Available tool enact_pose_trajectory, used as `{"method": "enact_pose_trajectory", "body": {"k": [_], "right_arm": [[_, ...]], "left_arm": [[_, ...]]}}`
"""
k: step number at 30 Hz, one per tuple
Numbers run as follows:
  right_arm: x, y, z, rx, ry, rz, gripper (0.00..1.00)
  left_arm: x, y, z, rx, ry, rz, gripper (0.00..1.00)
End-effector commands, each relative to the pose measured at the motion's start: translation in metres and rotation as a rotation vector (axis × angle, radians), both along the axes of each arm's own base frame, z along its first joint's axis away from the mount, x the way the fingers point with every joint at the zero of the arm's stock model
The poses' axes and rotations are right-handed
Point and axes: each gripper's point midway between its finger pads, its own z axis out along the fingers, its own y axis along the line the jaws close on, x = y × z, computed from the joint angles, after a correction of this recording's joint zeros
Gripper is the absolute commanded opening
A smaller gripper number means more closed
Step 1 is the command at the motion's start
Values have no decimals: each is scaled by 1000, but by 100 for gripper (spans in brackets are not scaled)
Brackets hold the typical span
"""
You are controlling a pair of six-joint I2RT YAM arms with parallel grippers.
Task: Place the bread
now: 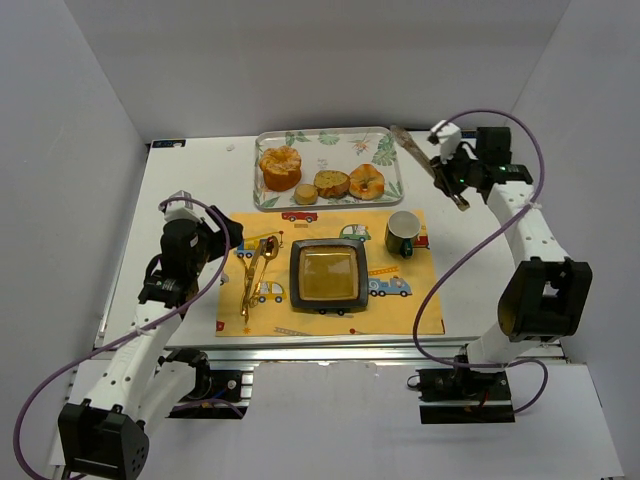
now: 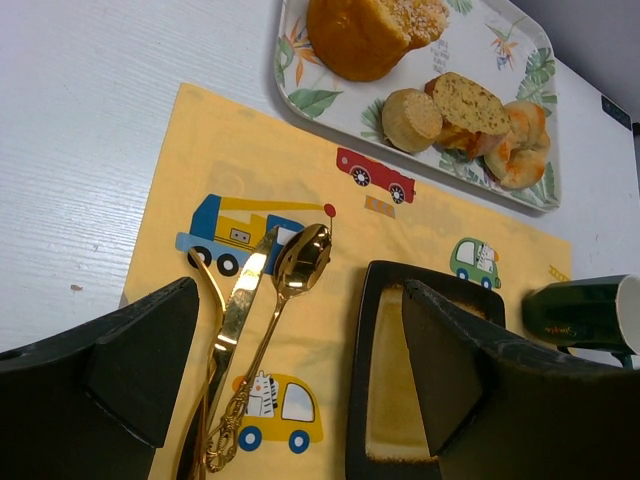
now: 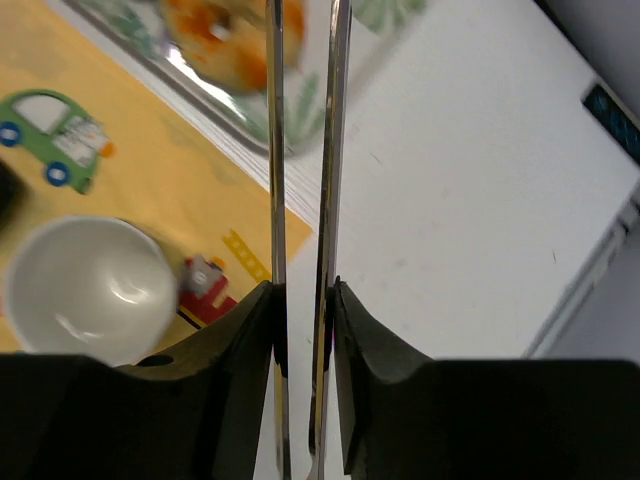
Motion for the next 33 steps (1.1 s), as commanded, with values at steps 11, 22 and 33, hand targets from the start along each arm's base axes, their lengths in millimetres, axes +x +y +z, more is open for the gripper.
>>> {"method": "enact_pose_trajectory", "body": {"k": [11,22,33], "right_arm": [[13,123,24,-182,-95,427,35],[-6,179,3,-404,-234,703,41],[2,195,-10,-402,-220,679,44]], "left_arm": [[-10,6,5,-8,-31,21,91],[-16,9,-2,-7,-18,38,92],[-17,10,-4,-6,-17,41,92]]}}
